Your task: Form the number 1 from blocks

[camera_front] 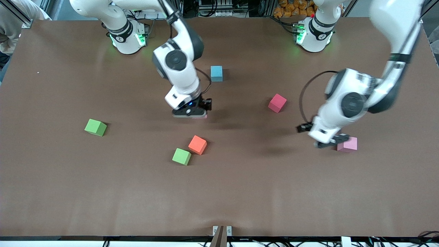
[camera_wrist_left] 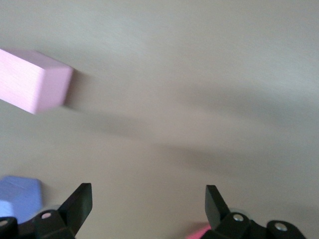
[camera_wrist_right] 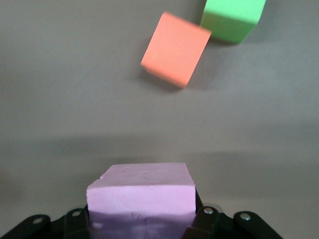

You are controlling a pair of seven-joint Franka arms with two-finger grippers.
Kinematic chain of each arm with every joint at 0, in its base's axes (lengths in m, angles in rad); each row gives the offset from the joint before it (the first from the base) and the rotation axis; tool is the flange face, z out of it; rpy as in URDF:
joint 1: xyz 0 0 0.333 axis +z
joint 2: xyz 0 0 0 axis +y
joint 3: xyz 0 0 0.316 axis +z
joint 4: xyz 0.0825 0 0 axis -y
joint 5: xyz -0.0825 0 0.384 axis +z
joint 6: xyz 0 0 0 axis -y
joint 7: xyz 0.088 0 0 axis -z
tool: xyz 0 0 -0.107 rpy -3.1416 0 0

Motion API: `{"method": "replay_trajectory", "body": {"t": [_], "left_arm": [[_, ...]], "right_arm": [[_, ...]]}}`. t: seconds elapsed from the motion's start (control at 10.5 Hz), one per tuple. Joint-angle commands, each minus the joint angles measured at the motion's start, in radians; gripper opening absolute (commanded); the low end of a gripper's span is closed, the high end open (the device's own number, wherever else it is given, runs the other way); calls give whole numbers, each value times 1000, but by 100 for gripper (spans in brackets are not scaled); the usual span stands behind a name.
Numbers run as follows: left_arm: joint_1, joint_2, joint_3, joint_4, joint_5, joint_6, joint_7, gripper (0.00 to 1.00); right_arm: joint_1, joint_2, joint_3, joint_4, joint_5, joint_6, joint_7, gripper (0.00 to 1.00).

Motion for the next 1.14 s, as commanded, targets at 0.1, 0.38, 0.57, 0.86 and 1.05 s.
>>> {"method": "replay_trajectory", "body": {"t": [0.1,0.38,0.57,0.86,1.05], "left_arm": [[165,9,-16,-7,104,-5,210,100],[220,110,-10,92,123,-3,437,100],[222,193,-2,163,146,-3,505,100],[213,279,3,218,191,-3,501,100],[208,300,3,217,221,-2,485,100]], "right_arm": [[89,25,-14,-28,15,26,79,63],[140,39,-9,-92,13,120,77,63],[168,40,2,-118,13,148,79,63],[217,45,2,-150,15,177,169,62],[238,43,3,-164,15,177,220,62]]}}
